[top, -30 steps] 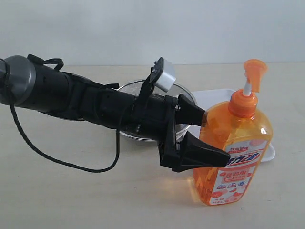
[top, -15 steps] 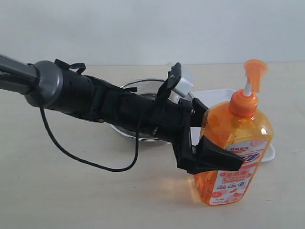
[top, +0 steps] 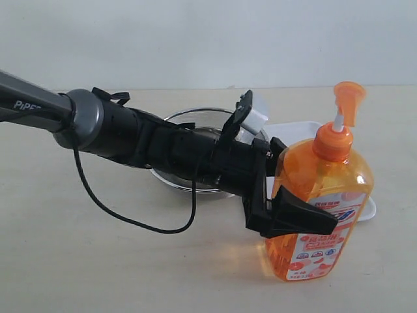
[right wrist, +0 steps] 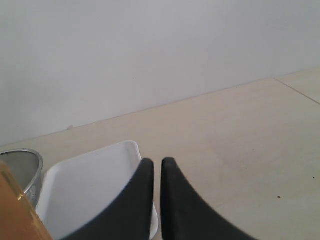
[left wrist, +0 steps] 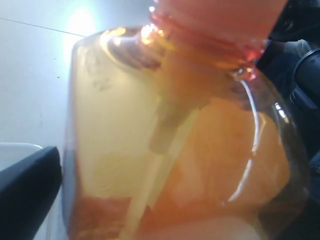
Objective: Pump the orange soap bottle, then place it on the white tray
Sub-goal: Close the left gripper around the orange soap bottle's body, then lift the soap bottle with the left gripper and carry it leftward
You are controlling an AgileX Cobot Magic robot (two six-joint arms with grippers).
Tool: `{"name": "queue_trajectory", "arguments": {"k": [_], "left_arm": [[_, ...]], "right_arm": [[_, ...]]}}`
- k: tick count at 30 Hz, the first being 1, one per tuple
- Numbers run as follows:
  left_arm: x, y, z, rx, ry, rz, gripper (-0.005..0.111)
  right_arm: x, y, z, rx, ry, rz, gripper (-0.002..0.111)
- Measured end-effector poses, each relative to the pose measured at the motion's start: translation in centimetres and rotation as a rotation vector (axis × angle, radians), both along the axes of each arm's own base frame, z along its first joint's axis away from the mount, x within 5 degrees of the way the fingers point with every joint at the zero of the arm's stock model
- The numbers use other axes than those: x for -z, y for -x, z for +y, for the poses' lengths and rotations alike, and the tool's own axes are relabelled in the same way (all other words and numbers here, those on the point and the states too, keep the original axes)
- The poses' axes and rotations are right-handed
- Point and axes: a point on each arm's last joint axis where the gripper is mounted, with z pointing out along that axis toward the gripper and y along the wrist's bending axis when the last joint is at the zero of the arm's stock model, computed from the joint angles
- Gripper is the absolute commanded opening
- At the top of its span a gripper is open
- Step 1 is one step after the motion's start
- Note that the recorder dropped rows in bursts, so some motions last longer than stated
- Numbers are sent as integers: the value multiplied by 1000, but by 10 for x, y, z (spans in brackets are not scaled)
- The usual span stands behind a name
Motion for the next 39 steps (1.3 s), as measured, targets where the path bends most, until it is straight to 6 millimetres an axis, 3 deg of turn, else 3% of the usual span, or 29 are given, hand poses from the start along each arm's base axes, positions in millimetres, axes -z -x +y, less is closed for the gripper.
{"name": "queue_trajectory", "arguments": {"k": [22, 25, 29, 31, 39], "left_arm": [[2, -1, -10, -2, -15, -23, 82], [6, 0, -11, 0, -13, -11, 65], [8, -2, -12, -8, -1, 5, 20], [8, -2, -13, -8, 2, 6, 5], [8, 2, -12, 38, 30, 22, 5]], "right_arm": [[0, 0, 0, 0, 0, 0, 1], [0, 0, 0, 0, 0, 0, 1], [0, 0, 0, 0, 0, 0, 1], [0, 0, 0, 0, 0, 0, 1], [0, 0, 0, 0, 0, 0, 1]]}}
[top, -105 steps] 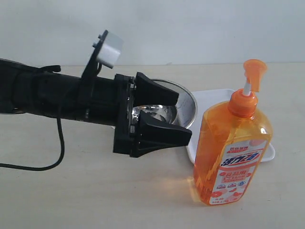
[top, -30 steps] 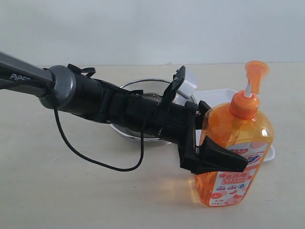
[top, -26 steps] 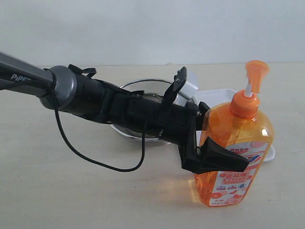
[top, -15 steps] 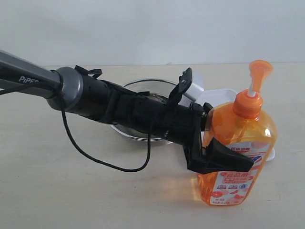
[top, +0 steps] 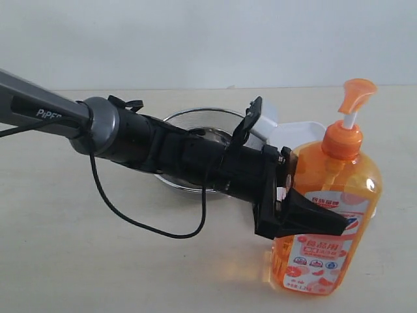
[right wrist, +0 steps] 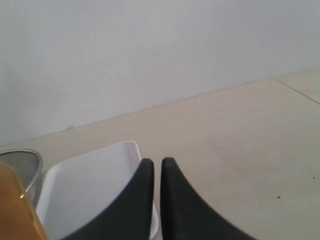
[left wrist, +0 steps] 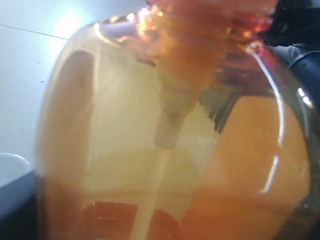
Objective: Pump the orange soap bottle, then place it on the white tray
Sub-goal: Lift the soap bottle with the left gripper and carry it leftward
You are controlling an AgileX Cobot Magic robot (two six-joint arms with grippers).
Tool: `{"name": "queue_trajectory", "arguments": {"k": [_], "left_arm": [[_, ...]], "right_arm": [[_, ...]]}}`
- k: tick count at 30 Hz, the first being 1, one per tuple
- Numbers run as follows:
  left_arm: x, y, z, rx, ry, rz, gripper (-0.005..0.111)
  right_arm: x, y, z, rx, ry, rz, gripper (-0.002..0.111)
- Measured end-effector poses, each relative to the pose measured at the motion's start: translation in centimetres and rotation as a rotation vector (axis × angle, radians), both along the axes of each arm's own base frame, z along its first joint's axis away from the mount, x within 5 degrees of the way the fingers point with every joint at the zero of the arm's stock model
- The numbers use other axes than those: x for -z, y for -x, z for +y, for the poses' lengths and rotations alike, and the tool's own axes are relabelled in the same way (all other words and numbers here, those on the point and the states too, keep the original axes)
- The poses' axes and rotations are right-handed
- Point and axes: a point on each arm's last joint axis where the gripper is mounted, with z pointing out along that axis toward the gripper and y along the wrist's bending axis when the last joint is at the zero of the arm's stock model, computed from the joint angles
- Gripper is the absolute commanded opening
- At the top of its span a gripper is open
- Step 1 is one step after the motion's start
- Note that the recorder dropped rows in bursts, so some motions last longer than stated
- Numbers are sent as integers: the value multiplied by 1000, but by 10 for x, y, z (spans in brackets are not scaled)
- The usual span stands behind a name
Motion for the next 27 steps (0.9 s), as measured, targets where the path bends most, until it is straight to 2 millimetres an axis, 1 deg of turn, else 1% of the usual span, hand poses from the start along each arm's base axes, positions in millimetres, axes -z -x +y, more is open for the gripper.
{"name": "queue_trajectory", "arguments": {"k": [4, 11, 20, 23, 27], "left_arm": [[-5, 5, 3, 27, -3, -10, 5], [-28, 17, 16, -15, -55, -81, 5], [-62, 33, 30, -41, -37, -140, 5], [-74, 37, 42, -75, -40, -166, 5], [-95, 41, 69, -155, -39, -208, 5]], "right_arm": [[0, 0, 0, 0, 0, 0, 1], [0, 0, 0, 0, 0, 0, 1], [0, 0, 0, 0, 0, 0, 1], [0, 0, 0, 0, 0, 0, 1], [0, 0, 0, 0, 0, 0, 1]]}}
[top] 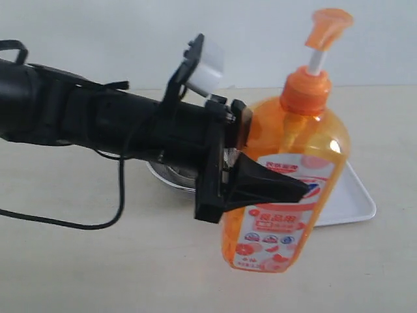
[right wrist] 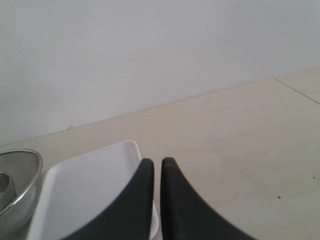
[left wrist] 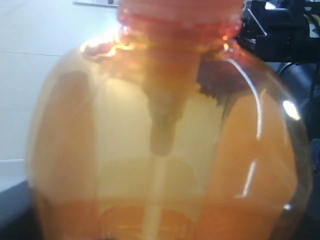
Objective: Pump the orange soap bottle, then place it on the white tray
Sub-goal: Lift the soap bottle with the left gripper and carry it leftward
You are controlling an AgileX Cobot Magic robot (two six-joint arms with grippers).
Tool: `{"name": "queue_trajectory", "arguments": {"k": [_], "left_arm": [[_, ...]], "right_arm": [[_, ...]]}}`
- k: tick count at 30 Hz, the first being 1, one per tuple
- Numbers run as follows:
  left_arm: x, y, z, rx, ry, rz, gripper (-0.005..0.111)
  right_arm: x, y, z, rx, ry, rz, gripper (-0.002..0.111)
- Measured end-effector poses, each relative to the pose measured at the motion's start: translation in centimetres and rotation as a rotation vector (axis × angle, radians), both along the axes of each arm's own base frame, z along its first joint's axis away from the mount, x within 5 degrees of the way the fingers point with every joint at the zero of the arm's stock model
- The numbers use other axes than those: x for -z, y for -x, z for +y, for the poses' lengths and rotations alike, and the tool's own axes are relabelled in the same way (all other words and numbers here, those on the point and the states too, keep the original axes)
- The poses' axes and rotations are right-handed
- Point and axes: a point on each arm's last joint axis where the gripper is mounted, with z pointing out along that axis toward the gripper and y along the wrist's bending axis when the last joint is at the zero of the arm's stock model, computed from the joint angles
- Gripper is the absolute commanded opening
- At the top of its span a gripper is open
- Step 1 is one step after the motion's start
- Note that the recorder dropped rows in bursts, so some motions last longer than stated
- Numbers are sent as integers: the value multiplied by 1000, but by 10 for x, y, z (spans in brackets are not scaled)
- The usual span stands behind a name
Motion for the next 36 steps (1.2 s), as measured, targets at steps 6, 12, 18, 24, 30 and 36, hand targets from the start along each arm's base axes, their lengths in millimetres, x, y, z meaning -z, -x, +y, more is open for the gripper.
{"name": "queue_trajectory", "arguments": {"k": [6, 12, 18, 24, 30, 36], "left_arm": [[-31, 7, 54, -149, 29, -71, 5], [-59, 26, 109, -387, 15, -198, 5], [-74, 44, 146, -676, -62, -322, 5], [-84, 37, 168, -949, -85, -280, 5], [-95, 24, 200, -1152, 6, -162, 5], [-94, 6, 232, -1305, 18, -99, 5]], "right_arm": [[0, 0, 0, 0, 0, 0, 1], [0, 0, 0, 0, 0, 0, 1], [0, 0, 0, 0, 0, 0, 1], [0, 0, 0, 0, 0, 0, 1], [0, 0, 0, 0, 0, 0, 1], [0, 0, 0, 0, 0, 0, 1]]}}
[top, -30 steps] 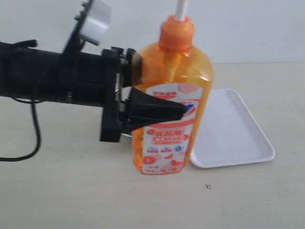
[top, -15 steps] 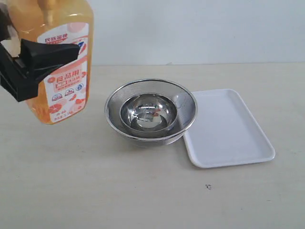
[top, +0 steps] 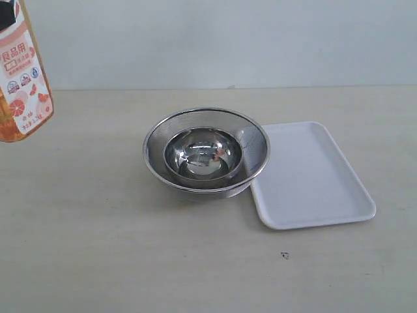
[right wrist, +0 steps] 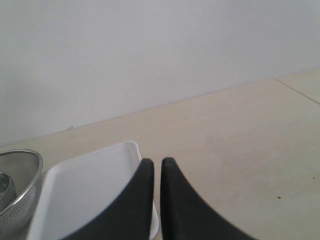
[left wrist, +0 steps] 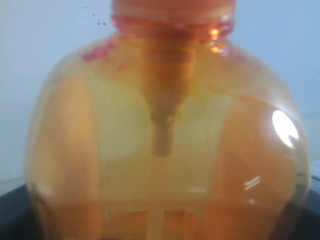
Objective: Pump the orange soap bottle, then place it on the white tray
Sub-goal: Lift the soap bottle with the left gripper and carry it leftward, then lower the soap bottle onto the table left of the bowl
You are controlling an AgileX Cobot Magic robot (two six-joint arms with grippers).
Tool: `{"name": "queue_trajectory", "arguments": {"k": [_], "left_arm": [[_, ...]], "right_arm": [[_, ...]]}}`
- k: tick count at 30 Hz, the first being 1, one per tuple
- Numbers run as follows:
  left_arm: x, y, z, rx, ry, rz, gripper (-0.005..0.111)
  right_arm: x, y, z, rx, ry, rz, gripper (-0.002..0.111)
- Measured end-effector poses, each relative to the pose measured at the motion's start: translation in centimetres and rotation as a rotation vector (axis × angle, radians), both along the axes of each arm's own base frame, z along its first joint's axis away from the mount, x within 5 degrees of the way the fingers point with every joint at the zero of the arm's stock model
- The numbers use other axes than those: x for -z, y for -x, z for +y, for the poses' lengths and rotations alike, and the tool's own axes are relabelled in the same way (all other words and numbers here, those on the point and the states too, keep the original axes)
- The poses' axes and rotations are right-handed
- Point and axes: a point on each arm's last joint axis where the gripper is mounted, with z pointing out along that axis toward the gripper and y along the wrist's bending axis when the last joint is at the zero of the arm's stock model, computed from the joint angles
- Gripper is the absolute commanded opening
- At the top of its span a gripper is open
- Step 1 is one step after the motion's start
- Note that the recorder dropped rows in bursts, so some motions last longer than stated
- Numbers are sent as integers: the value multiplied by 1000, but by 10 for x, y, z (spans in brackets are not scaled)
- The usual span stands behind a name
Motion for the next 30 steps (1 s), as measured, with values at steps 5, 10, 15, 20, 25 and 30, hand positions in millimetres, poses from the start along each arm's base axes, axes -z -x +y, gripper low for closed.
{"name": "queue_trajectory", "arguments": {"k": [5, 10, 15, 20, 25, 30], "left_arm": [[24, -25, -2, 38, 24, 101, 5], [43, -48, -5, 83, 42, 171, 5], [61, -71, -10, 158, 79, 225, 5], [92, -90, -11, 185, 86, 312, 5], [113, -102, -16, 252, 98, 355, 5], [120, -108, -19, 296, 99, 359, 5]], "right_arm": [[0, 0, 0, 0, 0, 0, 1], [0, 0, 0, 0, 0, 0, 1], [0, 0, 0, 0, 0, 0, 1], [0, 0, 0, 0, 0, 0, 1], [0, 0, 0, 0, 0, 0, 1], [0, 0, 0, 0, 0, 0, 1]]}}
